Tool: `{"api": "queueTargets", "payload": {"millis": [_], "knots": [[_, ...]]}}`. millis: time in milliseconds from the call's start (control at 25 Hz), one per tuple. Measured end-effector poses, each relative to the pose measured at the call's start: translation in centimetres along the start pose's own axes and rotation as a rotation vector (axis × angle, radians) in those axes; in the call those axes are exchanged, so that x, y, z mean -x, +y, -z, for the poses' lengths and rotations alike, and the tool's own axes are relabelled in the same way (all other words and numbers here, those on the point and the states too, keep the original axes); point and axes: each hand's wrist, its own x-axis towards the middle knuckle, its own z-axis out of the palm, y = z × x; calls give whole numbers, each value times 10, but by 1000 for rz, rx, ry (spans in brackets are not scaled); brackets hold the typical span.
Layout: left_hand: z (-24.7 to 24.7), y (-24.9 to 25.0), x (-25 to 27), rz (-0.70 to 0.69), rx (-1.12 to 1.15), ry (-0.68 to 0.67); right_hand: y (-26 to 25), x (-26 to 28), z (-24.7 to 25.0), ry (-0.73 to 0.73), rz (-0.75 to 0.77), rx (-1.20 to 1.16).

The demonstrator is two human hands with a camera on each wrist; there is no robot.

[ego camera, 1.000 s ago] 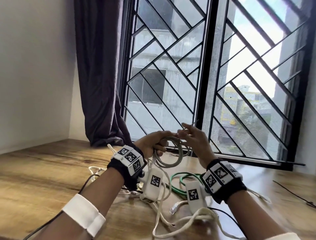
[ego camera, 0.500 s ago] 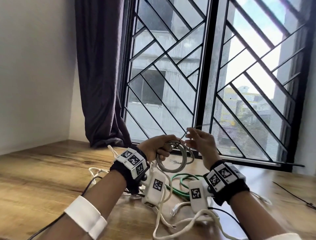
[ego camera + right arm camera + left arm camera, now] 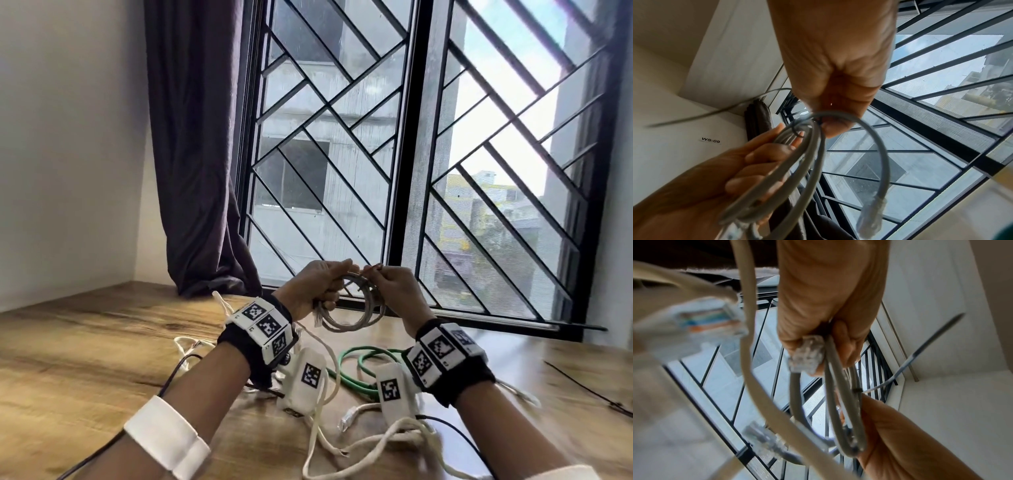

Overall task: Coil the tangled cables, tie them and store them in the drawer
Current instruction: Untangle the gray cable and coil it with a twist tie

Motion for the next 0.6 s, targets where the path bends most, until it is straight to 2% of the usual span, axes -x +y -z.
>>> {"api": "queueTargets", "payload": {"millis": [120,240,360,520,600], "knots": [[-1,-3,-1,-29,-16,0,2,-1,-2,41,27,91],[-4,-3,0,-22,-85,3,-6,4,-6,97,125,131],[-7,-2,2,-27,-151,17,-16,9,-8,92,185,145],[-5,-6,2,-171,-207,13,-16,8,-12,145,161,58],[-6,-7,2,-171,-160,22,-13,6,-13,185,147,57]]}}
